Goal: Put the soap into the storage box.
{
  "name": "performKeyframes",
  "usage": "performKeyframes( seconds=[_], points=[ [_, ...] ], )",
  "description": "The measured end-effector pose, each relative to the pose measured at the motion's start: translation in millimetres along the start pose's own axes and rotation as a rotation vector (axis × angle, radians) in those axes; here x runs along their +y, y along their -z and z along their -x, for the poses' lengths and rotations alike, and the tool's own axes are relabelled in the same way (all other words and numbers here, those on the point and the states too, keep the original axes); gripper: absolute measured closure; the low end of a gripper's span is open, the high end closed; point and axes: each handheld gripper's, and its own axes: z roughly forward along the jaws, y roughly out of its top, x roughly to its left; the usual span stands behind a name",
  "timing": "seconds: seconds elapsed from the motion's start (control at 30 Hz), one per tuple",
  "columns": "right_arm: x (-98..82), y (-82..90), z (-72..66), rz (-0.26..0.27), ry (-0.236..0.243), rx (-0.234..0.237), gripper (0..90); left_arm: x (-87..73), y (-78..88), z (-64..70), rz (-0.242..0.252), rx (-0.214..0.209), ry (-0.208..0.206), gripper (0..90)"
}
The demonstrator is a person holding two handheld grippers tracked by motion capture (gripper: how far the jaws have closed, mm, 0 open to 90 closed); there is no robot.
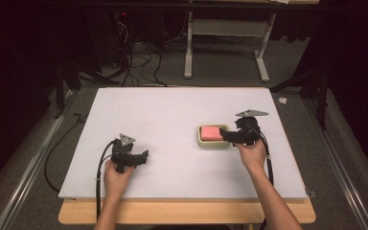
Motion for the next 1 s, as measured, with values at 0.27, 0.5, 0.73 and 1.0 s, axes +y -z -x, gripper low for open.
performKeyframes(
  seconds=[0.27, 0.5, 0.73, 1.0],
  points=[
    [-4.2, 4.5, 7.1, 0.006, -0.016, -0.007, 22.0, 0.0, 0.0, 0.0, 0.0, 0.0, 0.0, 17.7],
    [-6.3, 10.4, 11.1, 0.018, -0.023, -0.01, 22.0, 0.0, 0.0, 0.0, 0.0, 0.0, 0.0, 17.7],
    [-11.1, 16.8, 15.9, 0.027, -0.024, -0.019, 23.4, 0.0, 0.0, 0.1, 0.0, 0.0, 0.0, 17.7],
    [-16.8, 22.9, 21.9, 0.029, -0.032, -0.027, 23.5, 0.0, 0.0, 0.1, 0.0, 0.001, 0.0, 17.7]
  ],
)
